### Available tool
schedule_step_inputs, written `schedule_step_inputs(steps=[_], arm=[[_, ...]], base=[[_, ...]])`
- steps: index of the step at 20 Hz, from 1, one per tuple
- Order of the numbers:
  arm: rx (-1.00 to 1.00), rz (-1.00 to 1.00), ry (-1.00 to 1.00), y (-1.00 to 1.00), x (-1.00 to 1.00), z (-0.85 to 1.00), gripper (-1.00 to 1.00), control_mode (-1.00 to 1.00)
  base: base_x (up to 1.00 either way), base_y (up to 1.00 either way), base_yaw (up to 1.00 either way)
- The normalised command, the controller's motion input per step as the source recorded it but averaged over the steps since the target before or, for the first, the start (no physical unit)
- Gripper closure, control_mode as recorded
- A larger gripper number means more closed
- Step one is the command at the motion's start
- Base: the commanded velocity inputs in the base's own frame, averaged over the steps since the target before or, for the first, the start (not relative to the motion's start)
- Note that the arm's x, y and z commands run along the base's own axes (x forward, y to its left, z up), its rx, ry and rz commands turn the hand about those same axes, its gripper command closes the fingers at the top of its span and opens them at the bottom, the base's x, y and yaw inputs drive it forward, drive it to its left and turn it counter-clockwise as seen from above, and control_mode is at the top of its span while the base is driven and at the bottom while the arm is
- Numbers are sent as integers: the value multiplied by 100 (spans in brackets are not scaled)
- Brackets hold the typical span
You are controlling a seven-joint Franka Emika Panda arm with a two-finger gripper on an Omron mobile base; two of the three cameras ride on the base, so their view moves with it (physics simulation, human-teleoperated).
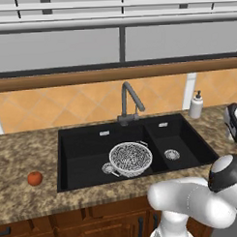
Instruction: Put the colander in the sink, put the orange, orange in the colander, and turn on the sink faucet and pour water over the colander.
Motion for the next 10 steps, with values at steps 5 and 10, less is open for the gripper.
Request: schedule_step_inputs(steps=[5,10], arm=[[2,0,0,-25,0,-21,-100,-100],[7,0,0,-32,9,-15,-100,-100]], base=[[0,0,0],[0,0,0]])
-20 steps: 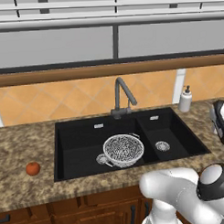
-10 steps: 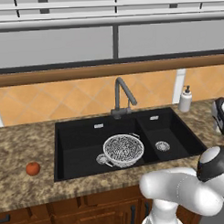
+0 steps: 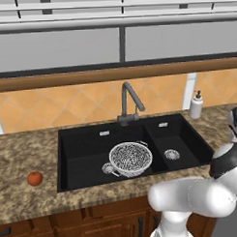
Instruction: Put the colander in the sink, put the orange, orange in the colander, and turn on the sink faucet and pour water over the colander.
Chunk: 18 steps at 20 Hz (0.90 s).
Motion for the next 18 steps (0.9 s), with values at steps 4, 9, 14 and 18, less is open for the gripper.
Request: schedule_step_inputs(steps=[4,9,14,18], arm=[[12,0,0,-38,4,-12,-100,-100],[8,0,0,-28,3,-7,-100,-100],[3,0,0,-15,8,-1,-100,-100],[1,0,1,-4,7,-1,-100,-100]], base=[[0,0,0],[0,0,0],[0,0,0],[0,0,0]])
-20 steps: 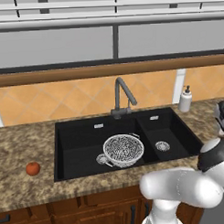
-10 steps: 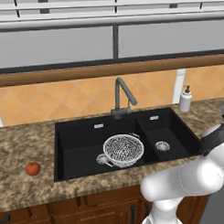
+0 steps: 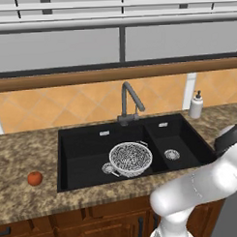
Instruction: Put the colander in the sink, put the orange, orange in the colander, and turn on the sink faucet and pour water over the colander.
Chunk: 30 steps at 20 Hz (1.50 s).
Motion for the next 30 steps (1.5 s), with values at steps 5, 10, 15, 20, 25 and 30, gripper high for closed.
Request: schedule_step_inputs(steps=[5,10,15,20,25,30], arm=[[0,0,0,0,4,-4,-100,-100],[0,0,0,-11,3,-17,-100,-100],[0,0,0,-6,6,-16,-100,-100],[0,0,0,-5,7,-11,-100,-100],[0,0,2,-15,3,-3,-100,-100],[0,0,3,-9,1,-3,-100,-100]], base=[[0,0,0],[0,0,0],[0,0,0],[0,0,0],[0,0,0],[0,0,0]])
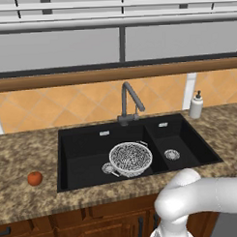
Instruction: Put the colander in the sink, put the orange, orange in the colander, and turn on the sink faucet and pour water over the colander.
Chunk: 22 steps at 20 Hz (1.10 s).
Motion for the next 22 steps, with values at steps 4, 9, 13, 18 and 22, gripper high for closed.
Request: schedule_step_inputs(steps=[4,9,13,18,22], arm=[[0,0,3,-5,5,-13,-100,-100],[0,0,0,-12,13,-24,-100,-100],[0,0,0,-18,13,-23,-100,-100],[0,0,0,-16,13,-21,-100,-100],[0,0,0,-5,4,-19,-100,-100]], base=[[0,0,0],[0,0,0],[0,0,0],[0,0,0],[0,0,0]])
